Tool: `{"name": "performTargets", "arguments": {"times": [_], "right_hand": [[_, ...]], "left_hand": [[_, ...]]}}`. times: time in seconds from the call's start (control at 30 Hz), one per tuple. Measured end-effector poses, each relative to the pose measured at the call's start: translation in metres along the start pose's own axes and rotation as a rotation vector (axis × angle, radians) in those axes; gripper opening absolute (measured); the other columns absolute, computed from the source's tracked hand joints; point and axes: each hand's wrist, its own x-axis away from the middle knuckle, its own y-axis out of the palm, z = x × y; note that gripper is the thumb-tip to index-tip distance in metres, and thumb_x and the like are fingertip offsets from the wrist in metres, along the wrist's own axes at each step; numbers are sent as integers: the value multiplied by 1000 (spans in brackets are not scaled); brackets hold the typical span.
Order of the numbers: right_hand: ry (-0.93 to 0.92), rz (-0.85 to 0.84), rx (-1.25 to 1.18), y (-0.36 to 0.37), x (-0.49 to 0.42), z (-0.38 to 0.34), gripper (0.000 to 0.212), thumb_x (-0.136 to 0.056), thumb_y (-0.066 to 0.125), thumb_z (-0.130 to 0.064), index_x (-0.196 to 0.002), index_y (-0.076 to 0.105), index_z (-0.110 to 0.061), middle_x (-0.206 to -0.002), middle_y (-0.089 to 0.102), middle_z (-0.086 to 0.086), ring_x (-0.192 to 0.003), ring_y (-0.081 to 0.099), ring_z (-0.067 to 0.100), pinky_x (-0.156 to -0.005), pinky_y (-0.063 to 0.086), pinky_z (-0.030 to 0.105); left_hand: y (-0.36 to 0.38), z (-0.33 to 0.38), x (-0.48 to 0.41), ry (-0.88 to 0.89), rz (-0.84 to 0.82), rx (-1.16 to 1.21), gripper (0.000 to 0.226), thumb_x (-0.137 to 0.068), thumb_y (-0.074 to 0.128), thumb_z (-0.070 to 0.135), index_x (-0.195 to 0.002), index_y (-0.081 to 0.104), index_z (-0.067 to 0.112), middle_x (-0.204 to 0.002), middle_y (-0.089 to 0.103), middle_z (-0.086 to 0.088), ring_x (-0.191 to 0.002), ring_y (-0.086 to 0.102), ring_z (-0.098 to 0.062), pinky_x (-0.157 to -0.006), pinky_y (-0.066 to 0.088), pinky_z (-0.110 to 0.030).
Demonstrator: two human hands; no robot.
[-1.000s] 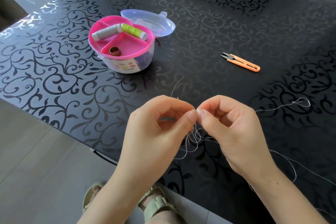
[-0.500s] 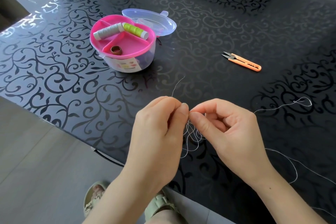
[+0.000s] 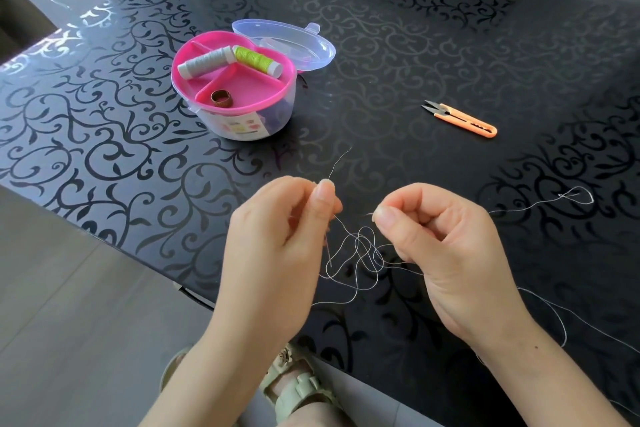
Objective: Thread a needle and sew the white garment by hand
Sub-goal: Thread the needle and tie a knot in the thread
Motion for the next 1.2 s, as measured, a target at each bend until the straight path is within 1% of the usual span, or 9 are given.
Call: {"name": "performTargets", "arguments": {"times": [0.1,0.2,0.3,0.5,0.63,0.77,0.87,0.97,1.2], "right_hand": [[28,3,-39,1,-1,-3,6,-73,71,-24,-67,69,-25,-50,51,-12,-47,41,2,-50,37,11],[54,6,-66,1,-2,-5,11,-76,64,-20,-67,69,-23,-49,51,-11,-46,41,2,-49,37,11],[53,0,-86,2,-2,-6,13,-76,63,-18,-65,68,-22,-48,52,-10,-46,43,2,-50,37,11],[51,-22,-109,2,-1,-7,10,-78,60,-16,-70,64,-13,-45,51,-14,-43,44,-1,-49,35,7],[71,-21,-135,3,-1,-8,9,-77,61,-17,-70,64,-12,-45,50,-15,-43,43,0,-49,35,8],[76,-48,-125,3,-2,-8,9,-78,63,-19,-70,66,-16,-46,50,-16,-43,42,0,-48,34,8],[73,-69,-110,3,-1,-8,11,-78,64,-20,-68,67,-20,-47,50,-15,-44,41,0,-48,34,9],[60,-85,-71,2,-1,-7,10,-79,64,-20,-70,67,-18,-49,51,-15,-44,42,0,-48,34,8],[42,-105,-26,2,0,-6,12,-81,63,-23,-74,69,-16,-56,59,-11,-46,46,0,-48,36,9]], "left_hand": [[1,2,1,33,-33,24,17,-85,55,34,-74,64,24,-72,62,5,-69,61,-15,-65,48,-28],[1,5,2,69,-79,80,8,-83,61,27,-76,66,27,-75,64,8,-71,62,-13,-64,50,-23],[1,6,1,124,-110,107,8,-84,63,23,-81,69,27,-78,64,8,-73,63,-11,-64,50,-20],[4,3,0,214,-88,80,4,-82,69,21,-80,71,22,-79,64,7,-77,63,-14,-66,50,-17],[5,1,-1,340,-44,-83,11,-85,63,20,-77,67,14,-74,59,10,-72,57,-6,-64,43,-10],[8,-2,-2,445,-23,-224,14,-91,54,14,-78,59,9,-75,53,6,-70,48,-9,-66,39,-14],[9,-3,-1,450,-62,-219,15,-94,48,12,-80,53,12,-78,49,5,-71,47,-15,-68,38,-19],[8,-3,0,426,-95,-214,19,-96,44,11,-80,44,21,-77,44,8,-72,43,-13,-68,35,-18],[12,-3,0,354,-99,-236,25,-94,39,15,-69,39,15,-67,40,7,-66,39,-10,-64,32,-13]]}}
